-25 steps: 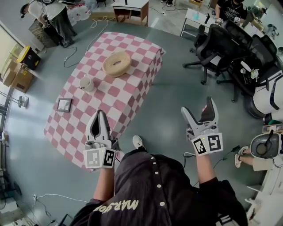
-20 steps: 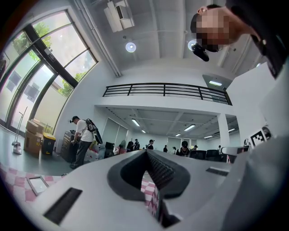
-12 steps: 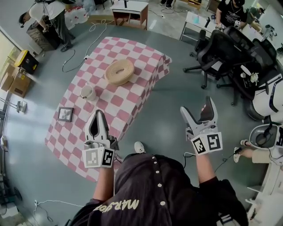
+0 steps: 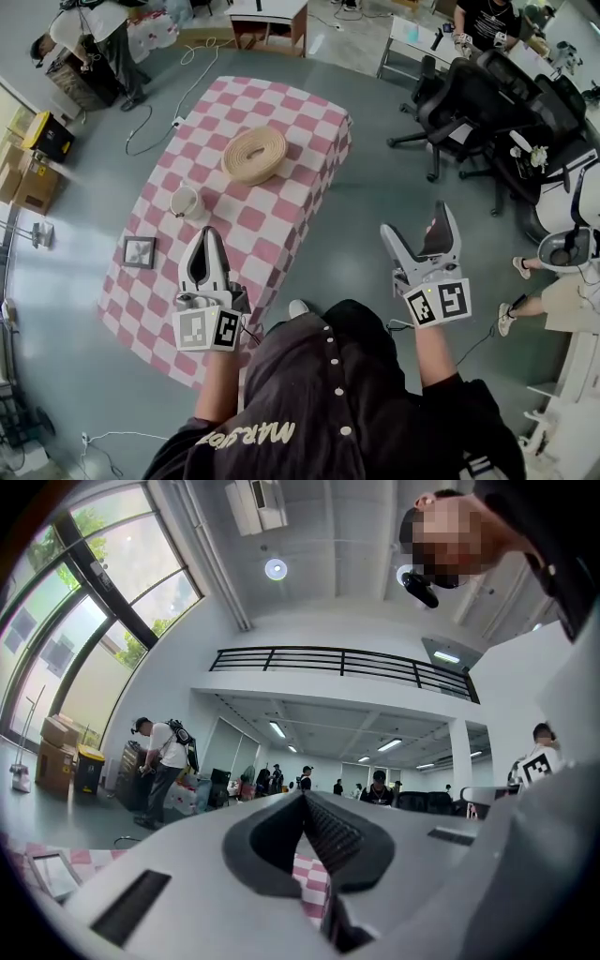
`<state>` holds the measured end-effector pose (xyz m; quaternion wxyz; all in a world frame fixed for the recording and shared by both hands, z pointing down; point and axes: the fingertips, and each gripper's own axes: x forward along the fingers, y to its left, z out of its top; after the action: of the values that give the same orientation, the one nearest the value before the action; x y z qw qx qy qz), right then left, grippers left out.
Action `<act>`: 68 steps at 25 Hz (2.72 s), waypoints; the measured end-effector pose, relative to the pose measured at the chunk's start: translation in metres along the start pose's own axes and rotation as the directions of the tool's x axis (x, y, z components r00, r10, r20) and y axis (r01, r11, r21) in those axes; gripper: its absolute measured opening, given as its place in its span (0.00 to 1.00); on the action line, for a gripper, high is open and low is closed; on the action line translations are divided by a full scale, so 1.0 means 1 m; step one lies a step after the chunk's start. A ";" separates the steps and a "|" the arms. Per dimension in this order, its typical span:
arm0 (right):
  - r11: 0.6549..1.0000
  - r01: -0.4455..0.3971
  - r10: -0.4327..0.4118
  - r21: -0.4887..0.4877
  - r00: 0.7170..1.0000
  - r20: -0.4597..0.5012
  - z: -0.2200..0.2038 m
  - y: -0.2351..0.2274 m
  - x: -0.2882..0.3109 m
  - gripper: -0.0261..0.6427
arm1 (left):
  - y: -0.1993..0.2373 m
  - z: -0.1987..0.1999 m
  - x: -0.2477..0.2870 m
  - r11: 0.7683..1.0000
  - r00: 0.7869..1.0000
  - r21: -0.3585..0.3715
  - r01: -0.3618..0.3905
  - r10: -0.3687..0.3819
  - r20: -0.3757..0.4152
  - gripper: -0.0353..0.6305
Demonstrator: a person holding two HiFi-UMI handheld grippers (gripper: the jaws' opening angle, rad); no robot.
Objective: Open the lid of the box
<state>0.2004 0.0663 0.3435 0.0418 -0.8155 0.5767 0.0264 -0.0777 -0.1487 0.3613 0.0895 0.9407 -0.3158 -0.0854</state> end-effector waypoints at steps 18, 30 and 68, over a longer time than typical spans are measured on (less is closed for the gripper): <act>0.996 -0.086 0.086 0.034 0.996 -0.014 -0.020 -0.050 0.105 0.77 | 0.009 -0.016 0.079 0.995 0.995 0.008 -0.095 0.095 -0.010 0.07; 0.984 -0.172 0.174 0.050 0.984 -0.035 -0.024 -0.107 0.204 0.77 | 0.009 -0.014 0.163 0.981 0.982 0.022 -0.191 0.191 0.012 0.07; 0.666 -0.710 0.737 0.227 0.674 -0.055 -0.068 0.005 0.347 0.77 | 0.018 0.000 0.097 0.702 0.709 0.100 -0.705 0.697 0.111 0.07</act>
<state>0.3110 -0.2677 0.3797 0.0630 -0.5108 0.8544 -0.0714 -0.0117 -0.2223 0.3556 0.0415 0.7504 -0.6575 -0.0538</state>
